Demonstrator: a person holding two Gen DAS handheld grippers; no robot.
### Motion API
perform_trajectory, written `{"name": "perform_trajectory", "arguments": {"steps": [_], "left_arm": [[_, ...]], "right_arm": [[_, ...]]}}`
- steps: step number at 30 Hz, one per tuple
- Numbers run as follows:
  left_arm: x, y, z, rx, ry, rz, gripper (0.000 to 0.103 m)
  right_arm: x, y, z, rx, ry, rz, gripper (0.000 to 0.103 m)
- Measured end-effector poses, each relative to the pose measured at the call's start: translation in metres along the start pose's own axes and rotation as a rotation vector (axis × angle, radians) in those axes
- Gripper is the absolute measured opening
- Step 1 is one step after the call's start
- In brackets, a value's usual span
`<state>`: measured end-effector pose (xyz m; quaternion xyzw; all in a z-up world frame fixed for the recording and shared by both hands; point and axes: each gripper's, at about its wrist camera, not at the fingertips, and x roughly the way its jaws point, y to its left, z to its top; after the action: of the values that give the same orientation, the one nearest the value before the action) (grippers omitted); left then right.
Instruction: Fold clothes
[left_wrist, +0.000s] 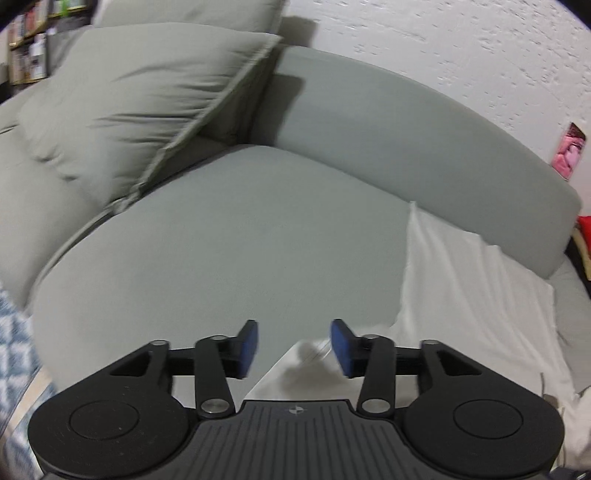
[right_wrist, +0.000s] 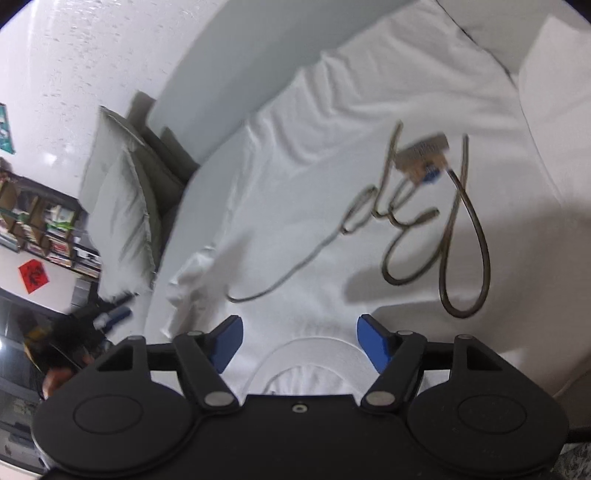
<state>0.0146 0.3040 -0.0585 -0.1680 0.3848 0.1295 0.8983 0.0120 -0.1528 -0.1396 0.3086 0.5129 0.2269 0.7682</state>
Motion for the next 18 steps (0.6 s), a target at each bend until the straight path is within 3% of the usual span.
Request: {"name": "perform_trajectory", "arguments": {"steps": [1,5,11,13,15,17,18], "left_arm": [[0.014,0.000,0.007,0.000,0.044,-0.024,0.062],[0.079,0.010,0.024,-0.057,0.254,-0.089,0.062],[0.118,0.020,0.014,-0.243,0.466,-0.378,0.059],[0.128,0.023,0.010,-0.317,0.505,-0.445,0.058],[0.136,0.025,0.006,-0.379,0.525,-0.480,0.049],[0.134,0.023,0.006,-0.358,0.465,-0.431,0.015],[0.132,0.022,0.007,-0.342,0.431,-0.403,0.010]], "right_arm": [[0.002,-0.001,0.000,0.002,-0.004,0.003,0.067],[0.004,-0.001,0.003,-0.008,0.009,0.006,0.067],[0.004,-0.011,0.004,0.026,0.009,0.041,0.067],[0.004,-0.013,0.004,0.031,0.007,0.048,0.067],[0.005,-0.012,0.003,0.027,0.003,0.049,0.068],[0.005,-0.011,0.002,0.024,0.000,0.048,0.068],[0.005,-0.011,0.002,0.020,0.000,0.046,0.068]]}}
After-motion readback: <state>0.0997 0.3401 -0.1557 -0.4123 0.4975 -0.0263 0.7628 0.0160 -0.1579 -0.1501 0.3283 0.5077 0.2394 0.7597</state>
